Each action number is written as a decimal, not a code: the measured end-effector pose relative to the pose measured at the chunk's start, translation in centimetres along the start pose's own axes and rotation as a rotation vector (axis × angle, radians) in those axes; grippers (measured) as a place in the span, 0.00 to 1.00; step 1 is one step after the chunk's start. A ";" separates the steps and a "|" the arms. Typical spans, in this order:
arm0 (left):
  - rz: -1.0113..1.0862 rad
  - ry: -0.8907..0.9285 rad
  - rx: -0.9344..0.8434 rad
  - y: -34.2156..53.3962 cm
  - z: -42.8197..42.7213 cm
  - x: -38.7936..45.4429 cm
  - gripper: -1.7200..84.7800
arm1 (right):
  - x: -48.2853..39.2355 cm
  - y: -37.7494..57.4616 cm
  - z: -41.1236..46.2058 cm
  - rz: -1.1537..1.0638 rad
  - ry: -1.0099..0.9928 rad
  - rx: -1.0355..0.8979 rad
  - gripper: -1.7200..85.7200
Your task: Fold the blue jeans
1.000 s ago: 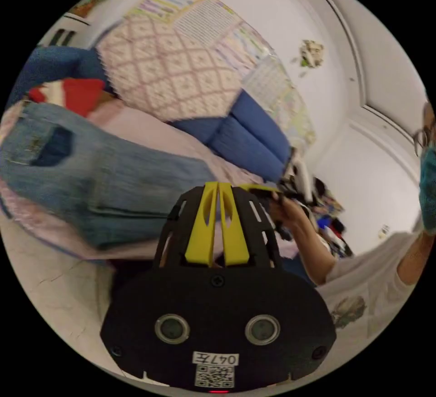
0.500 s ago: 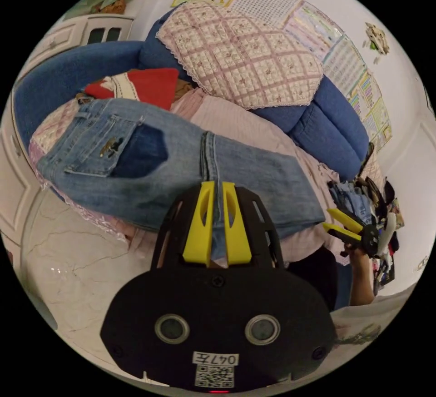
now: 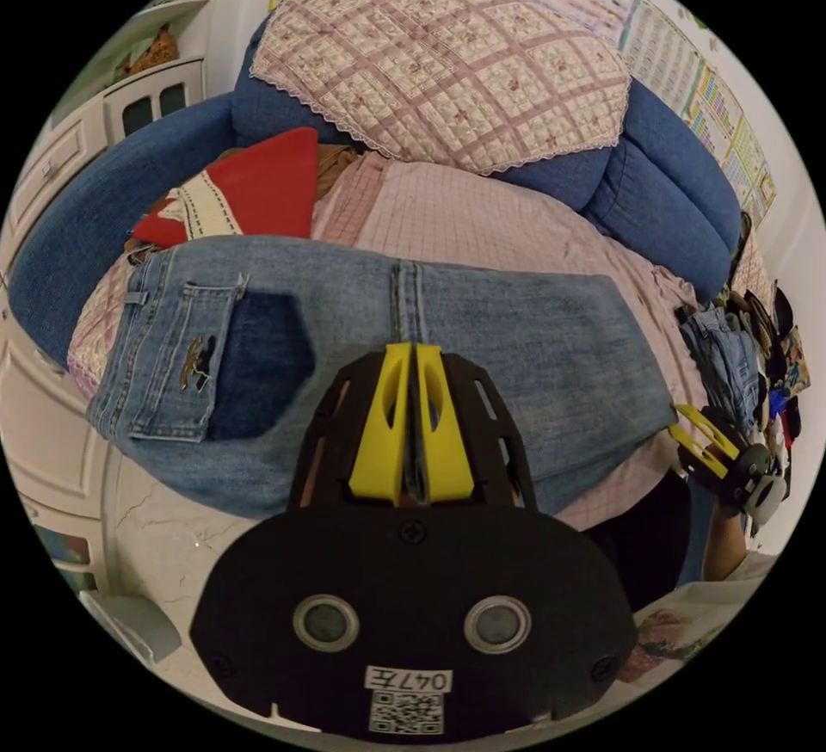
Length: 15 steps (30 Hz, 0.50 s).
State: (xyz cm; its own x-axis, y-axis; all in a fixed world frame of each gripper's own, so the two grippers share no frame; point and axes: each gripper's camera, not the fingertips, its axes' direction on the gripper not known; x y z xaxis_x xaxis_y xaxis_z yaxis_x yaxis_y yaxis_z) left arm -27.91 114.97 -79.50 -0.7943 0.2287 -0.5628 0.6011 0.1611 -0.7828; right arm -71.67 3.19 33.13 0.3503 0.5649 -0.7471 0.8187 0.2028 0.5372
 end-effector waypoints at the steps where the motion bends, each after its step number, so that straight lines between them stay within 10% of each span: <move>1: 0.000 -0.002 0.005 0.1 -0.9 0.5 0.01 | 0.2 -0.1 -0.5 0.022 0.005 0.005 0.03; 15: 0.057 0.010 0.055 0.4 -9.9 3.4 0.01 | 2.4 2.3 -0.2 0.213 -0.105 -0.019 0.03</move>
State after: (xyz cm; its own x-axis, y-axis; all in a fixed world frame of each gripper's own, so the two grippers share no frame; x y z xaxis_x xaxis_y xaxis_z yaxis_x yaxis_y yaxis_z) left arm -29.46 125.32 -79.10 -0.7577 0.2452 -0.6048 0.6396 0.0946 -0.7629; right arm -69.01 5.11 32.68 0.5609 0.5102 -0.6520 0.7128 0.1029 0.6937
